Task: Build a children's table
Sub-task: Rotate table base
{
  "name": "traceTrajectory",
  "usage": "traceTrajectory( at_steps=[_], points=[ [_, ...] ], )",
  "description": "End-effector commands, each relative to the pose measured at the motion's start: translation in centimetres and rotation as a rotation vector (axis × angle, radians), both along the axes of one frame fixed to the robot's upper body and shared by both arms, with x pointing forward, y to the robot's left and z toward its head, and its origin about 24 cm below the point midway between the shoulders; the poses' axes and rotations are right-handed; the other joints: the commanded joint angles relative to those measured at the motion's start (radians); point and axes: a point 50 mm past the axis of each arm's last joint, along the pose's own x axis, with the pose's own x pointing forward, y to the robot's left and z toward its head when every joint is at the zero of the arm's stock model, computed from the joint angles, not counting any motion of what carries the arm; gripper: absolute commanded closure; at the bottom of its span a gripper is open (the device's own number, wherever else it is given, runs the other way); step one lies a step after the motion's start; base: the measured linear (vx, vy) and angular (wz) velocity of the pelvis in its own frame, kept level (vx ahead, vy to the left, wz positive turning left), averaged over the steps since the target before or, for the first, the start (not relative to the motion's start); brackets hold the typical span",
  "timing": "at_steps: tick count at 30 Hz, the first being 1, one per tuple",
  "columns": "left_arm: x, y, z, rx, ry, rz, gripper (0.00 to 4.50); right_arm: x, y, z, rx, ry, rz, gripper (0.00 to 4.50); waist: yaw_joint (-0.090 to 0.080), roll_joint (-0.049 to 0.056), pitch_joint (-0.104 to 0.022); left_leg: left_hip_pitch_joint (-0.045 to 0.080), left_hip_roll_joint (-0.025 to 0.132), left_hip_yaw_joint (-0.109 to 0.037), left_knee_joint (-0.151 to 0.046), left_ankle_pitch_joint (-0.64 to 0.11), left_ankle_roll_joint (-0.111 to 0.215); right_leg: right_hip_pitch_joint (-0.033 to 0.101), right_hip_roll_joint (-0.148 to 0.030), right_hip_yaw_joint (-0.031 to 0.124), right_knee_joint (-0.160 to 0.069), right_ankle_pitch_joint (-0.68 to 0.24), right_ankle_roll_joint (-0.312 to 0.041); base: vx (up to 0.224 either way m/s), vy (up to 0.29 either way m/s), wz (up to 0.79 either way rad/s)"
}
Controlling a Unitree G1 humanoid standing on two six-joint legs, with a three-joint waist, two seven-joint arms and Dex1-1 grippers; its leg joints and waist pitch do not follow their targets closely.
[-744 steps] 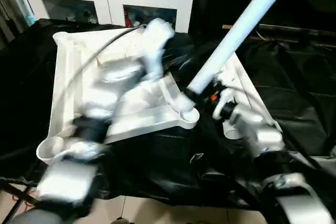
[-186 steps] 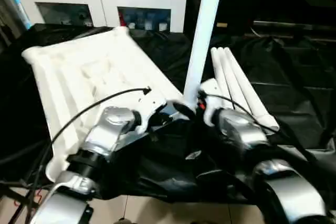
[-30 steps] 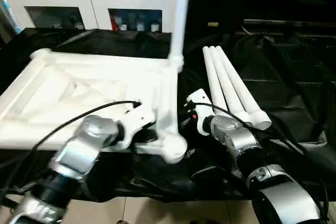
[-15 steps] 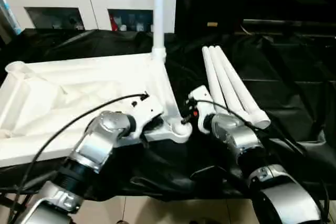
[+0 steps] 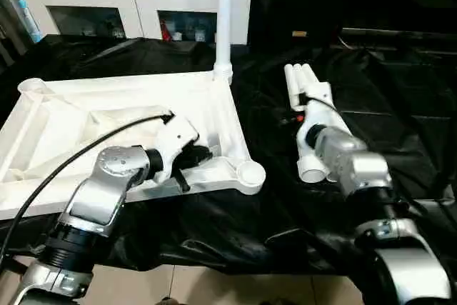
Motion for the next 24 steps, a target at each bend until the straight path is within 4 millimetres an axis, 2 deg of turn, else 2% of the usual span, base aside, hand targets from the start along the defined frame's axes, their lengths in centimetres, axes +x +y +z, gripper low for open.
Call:
traceTrajectory(
  at_steps=[1, 3, 6, 7, 11, 13, 14, 15, 16, 22, 23, 24],
  points=[
    [0.2, -0.4, 1.0, -0.035, -0.023, 0.005, 3.49, 0.4, -0.2, 0.7, 0.035, -0.001, -0.030, 3.51, -0.001, 0.004, -0.070, 0.013, 0.012, 0.002, -0.064, -0.258, -0.013, 0.046, -0.043, 0.048, -0.079, -0.300, -0.169, 0.000, 0.000, 0.00],
    [0.2, -0.7, 1.3, -0.057, -0.029, 0.002, 3.25, 0.6, -0.4, 0.8, 0.050, 0.013, -0.054, 3.30, -0.002, 0.002, -0.071, 0.012, 0.013, 0.002, -0.064, -0.250, -0.011, 0.046, -0.042, 0.048, -0.077, -0.284, -0.172, 0.000, 0.000, 0.00],
    [0.3, -1.2, 1.9, -0.087, -0.060, -0.009, 3.15, 0.9, -0.7, 1.0, 0.043, 0.036, -0.087, 3.18, -0.002, 0.002, -0.071, 0.010, 0.012, 0.003, -0.063, -0.243, -0.011, 0.047, -0.040, 0.048, -0.076, -0.272, -0.172, 0.000, 0.000, 0.00],
    [0.3, -1.2, 1.9, -0.091, -0.061, -0.011, 2.90, 0.9, -0.7, 1.0, 0.036, 0.037, -0.085, 2.95, -0.002, 0.002, -0.071, 0.010, 0.011, 0.003, -0.062, -0.235, -0.010, 0.048, -0.040, 0.048, -0.075, -0.264, -0.174, 0.000, 0.000, 0.00],
    [0.0, -1.9, 2.5, -0.133, -0.070, -0.072, 2.62, 1.3, -1.0, 1.2, -0.062, 0.043, -0.090, 2.68, -0.001, 0.001, -0.074, 0.008, 0.011, 0.004, -0.060, -0.212, -0.010, 0.049, -0.040, 0.048, -0.070, -0.230, -0.187, 0.000, 0.000, 0.00],
    [-0.3, -2.2, 2.6, -0.135, -0.065, -0.091, 2.33, 1.4, -1.1, 1.2, -0.071, 0.048, -0.108, 2.40, 0.000, -0.001, -0.073, 0.008, 0.011, 0.005, -0.059, -0.205, -0.006, 0.050, -0.040, 0.048, -0.069, -0.221, -0.190, 0.000, 0.000, 0.00],
    [-0.3, -2.3, 2.6, -0.138, -0.063, -0.094, 2.31, 1.5, -1.2, 1.2, -0.074, 0.053, -0.119, 2.37, -0.001, -0.006, -0.072, 0.008, 0.011, 0.006, -0.059, -0.210, -0.004, 0.050, -0.040, 0.048, -0.071, -0.230, -0.187, 0.000, 0.000, 0.00],
    [-0.4, -2.3, 2.6, -0.140, -0.063, -0.095, 2.26, 1.5, -1.3, 1.2, -0.076, 0.056, -0.125, 2.32, -0.001, -0.004, -0.073, 0.008, 0.011, 0.006, -0.059, -0.210, -0.004, 0.051, -0.041, 0.048, -0.069, -0.233, -0.187, 0.000, 0.000, 0.00],
    [-0.4, -2.5, 2.6, -0.148, -0.062, -0.096, 2.14, 1.5, -1.3, 1.2, -0.076, 0.059, -0.124, 2.22, -0.002, -0.008, -0.072, 0.008, 0.011, 0.007, -0.059, -0.212, -0.004, 0.050, -0.040, 0.048, -0.071, -0.244, -0.182, 0.000, 0.000, 0.00],
    [-0.5, -2.8, 2.6, -0.154, -0.051, -0.117, 1.69, 1.6, -1.2, 1.1, -0.082, 0.078, -0.106, 1.77, -0.001, -0.006, -0.072, 0.007, 0.011, 0.006, -0.059, -0.212, -0.003, 0.050, -0.041, 0.048, -0.072, -0.259, -0.169, 0.000, 0.000, 0.00],
    [-0.5, -2.8, 2.6, -0.154, -0.051, -0.117, 1.55, 1.6, -1.2, 1.1, -0.082, 0.078, -0.106, 1.62, 0.000, -0.001, -0.072, 0.008, 0.011, 0.006, -0.059, -0.212, -0.004, 0.050, -0.040, 0.048, -0.071, -0.257, -0.169, 0.000, 0.000, 0.00],
    [-0.6, -2.9, 2.6, -0.155, -0.047, -0.123, 1.45, 1.6, -1.3, 1.1, -0.083, 0.082, -0.106, 1.53, -0.001, -0.003, -0.072, 0.008, 0.011, 0.006, -0.059, -0.211, -0.005, 0.050, -0.040, 0.048, -0.072, -0.250, -0.170, 0.000, 0.000, 0.00]
  ],
)
